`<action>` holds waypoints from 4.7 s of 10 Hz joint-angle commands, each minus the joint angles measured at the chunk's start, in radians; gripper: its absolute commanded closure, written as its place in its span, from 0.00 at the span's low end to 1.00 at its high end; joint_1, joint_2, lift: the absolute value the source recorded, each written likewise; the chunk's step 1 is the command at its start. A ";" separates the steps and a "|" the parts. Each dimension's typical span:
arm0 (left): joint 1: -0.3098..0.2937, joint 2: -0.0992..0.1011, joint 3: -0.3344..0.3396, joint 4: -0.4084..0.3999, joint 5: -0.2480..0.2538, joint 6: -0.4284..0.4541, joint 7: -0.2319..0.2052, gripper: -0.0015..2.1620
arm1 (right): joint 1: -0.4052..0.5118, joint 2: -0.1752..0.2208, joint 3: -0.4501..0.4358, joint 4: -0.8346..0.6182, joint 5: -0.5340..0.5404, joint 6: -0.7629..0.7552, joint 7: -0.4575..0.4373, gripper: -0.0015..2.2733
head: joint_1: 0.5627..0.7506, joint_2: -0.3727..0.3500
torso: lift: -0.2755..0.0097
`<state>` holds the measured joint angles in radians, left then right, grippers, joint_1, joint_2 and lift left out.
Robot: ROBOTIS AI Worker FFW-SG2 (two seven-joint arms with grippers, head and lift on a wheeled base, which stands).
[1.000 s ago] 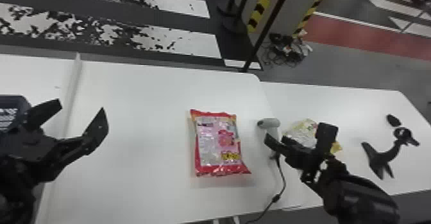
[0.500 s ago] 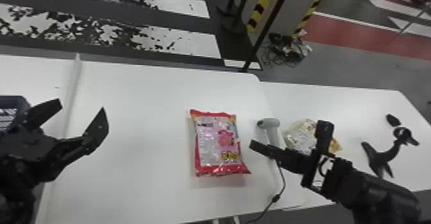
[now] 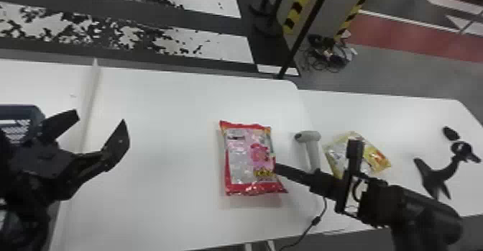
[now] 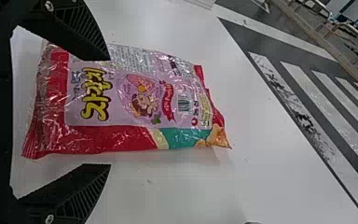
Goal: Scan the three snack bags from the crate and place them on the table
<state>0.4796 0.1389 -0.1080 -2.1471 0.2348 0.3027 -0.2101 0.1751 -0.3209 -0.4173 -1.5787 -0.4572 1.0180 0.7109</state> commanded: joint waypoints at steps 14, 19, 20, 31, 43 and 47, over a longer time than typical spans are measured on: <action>0.008 0.002 -0.042 0.004 -0.002 0.000 -0.012 0.01 | -0.062 -0.021 0.141 0.218 0.167 -0.295 0.177 0.99 | 0.70 0.10 | 0.75; 0.020 0.002 -0.039 -0.002 -0.002 -0.003 -0.012 0.01 | 0.000 -0.015 0.081 0.097 0.087 -0.279 0.182 0.99 | 0.70 0.07 | 0.75; 0.019 0.002 -0.038 0.000 -0.002 -0.003 -0.011 0.01 | 0.004 -0.015 0.072 0.075 0.078 -0.276 0.182 0.99 | 0.70 0.08 | 0.75; 0.016 0.005 -0.033 0.020 -0.002 -0.003 -0.012 0.01 | -0.258 -0.078 -0.302 0.266 -0.112 -0.273 0.024 0.99 | 0.70 0.03 | 0.75; 0.019 0.021 -0.033 0.015 0.008 -0.006 -0.018 0.01 | -0.378 -0.121 -0.195 0.586 0.106 -0.420 -0.459 0.99 | 0.70 0.03 | 0.75; 0.028 0.021 -0.035 0.001 0.014 -0.006 -0.026 0.01 | -0.373 -0.118 -0.164 0.585 0.100 -0.365 -0.511 0.00 | 0.70 0.03 | 0.75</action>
<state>0.5067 0.1588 -0.1427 -2.1440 0.2484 0.2969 -0.2363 -0.1999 -0.4393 -0.5820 -0.9935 -0.3567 0.6519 0.1988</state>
